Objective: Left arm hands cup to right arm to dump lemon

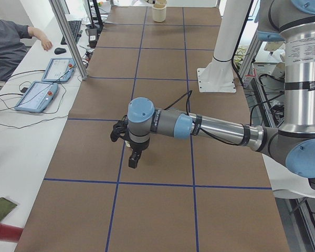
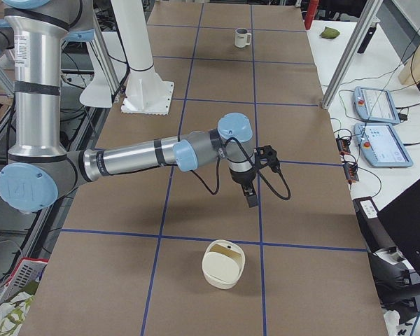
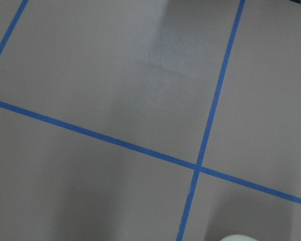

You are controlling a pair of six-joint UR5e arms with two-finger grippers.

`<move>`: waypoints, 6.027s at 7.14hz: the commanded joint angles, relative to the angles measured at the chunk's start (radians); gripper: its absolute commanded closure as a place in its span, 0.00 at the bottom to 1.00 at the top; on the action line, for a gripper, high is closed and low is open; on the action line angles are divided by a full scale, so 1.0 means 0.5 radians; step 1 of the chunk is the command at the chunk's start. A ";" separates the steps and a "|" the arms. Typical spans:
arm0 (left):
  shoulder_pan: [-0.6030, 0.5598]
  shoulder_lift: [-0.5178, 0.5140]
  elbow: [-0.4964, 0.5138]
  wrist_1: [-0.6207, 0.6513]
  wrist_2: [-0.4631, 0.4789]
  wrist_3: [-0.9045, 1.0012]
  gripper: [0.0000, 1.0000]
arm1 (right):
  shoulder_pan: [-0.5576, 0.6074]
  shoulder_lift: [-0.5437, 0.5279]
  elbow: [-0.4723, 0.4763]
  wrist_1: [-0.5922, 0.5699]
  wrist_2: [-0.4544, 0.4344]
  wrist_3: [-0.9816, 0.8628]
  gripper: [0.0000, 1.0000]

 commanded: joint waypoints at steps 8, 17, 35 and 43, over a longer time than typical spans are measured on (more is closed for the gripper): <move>0.727 -0.145 0.543 -1.198 0.300 -1.469 0.00 | -0.588 0.242 -0.012 0.218 -0.169 0.531 0.00; 0.879 -0.102 0.537 -1.257 0.370 -1.500 1.00 | -0.592 0.245 -0.018 0.218 -0.169 0.531 0.00; 1.044 -1.476 0.423 -0.481 0.146 -3.097 1.00 | -1.867 1.453 -0.766 1.584 -2.054 0.608 0.06; 1.302 -1.577 0.399 -0.490 0.370 -3.313 1.00 | -2.064 1.540 -0.760 1.587 -2.249 0.608 0.04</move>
